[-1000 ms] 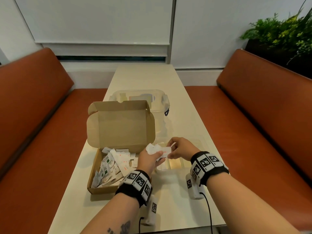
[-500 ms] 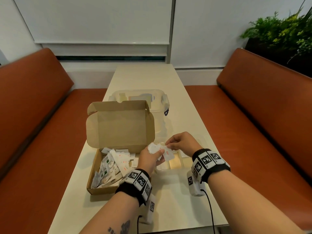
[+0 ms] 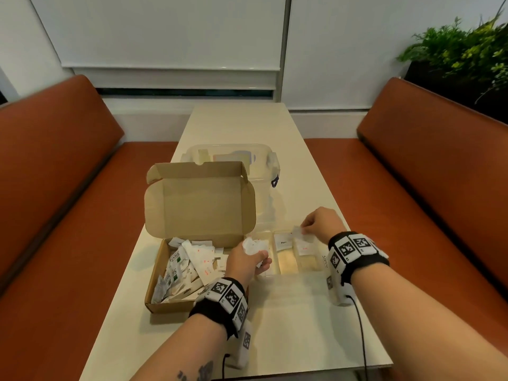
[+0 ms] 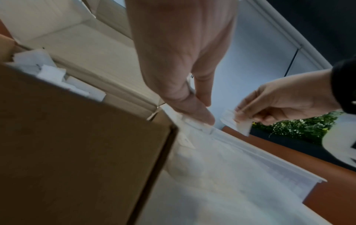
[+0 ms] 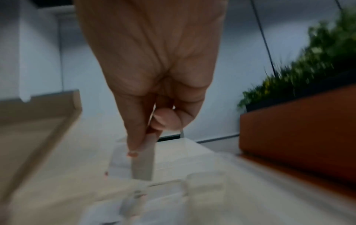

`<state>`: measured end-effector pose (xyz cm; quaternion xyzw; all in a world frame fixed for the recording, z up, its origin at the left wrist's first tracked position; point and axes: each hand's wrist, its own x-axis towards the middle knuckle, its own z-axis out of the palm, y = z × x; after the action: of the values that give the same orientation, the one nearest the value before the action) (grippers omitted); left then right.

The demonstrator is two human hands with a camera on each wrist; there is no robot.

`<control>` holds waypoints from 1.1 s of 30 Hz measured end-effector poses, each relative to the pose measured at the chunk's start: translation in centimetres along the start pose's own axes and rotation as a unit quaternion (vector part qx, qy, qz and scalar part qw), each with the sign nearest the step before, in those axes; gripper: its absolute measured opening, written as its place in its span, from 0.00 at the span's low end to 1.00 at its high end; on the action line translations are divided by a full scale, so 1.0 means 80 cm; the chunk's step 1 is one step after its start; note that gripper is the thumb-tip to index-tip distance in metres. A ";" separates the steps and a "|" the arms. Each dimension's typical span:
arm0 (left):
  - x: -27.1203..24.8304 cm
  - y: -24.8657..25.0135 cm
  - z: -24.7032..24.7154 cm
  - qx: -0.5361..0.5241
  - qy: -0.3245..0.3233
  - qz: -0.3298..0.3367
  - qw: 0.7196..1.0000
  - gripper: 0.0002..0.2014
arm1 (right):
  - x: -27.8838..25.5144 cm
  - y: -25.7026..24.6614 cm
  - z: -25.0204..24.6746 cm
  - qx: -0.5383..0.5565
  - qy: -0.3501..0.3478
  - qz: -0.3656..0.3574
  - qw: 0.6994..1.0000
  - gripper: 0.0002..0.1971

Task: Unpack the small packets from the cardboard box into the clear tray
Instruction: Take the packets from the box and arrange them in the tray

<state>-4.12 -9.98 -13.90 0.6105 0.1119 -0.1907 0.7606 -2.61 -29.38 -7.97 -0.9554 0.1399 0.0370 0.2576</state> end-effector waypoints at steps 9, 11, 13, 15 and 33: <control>-0.001 0.002 -0.002 0.030 -0.001 -0.002 1.000 0.28 | 0.011 -0.003 0.013 -0.161 -0.096 0.038 0.982 0.11; 0.000 0.002 -0.003 0.037 -0.001 -0.002 0.999 0.25 | 0.013 -0.002 0.020 -0.175 -0.108 0.045 0.978 0.12; 0.000 0.001 -0.003 0.045 -0.002 0.000 0.999 0.21 | 0.015 -0.001 0.024 -0.183 -0.120 0.052 0.974 0.12; -0.001 0.001 -0.004 0.048 -0.004 0.001 0.999 0.19 | 0.018 0.001 0.027 -0.197 -0.123 0.053 0.971 0.12; 0.002 -0.003 -0.008 0.079 -0.008 0.006 0.997 0.11 | 0.030 0.002 0.042 -0.256 -0.107 0.012 0.961 0.13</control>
<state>-4.05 -9.42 -14.30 0.6679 0.0866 -0.1998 0.7116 -0.32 -28.39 -11.30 -0.9780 0.1090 0.1772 0.0177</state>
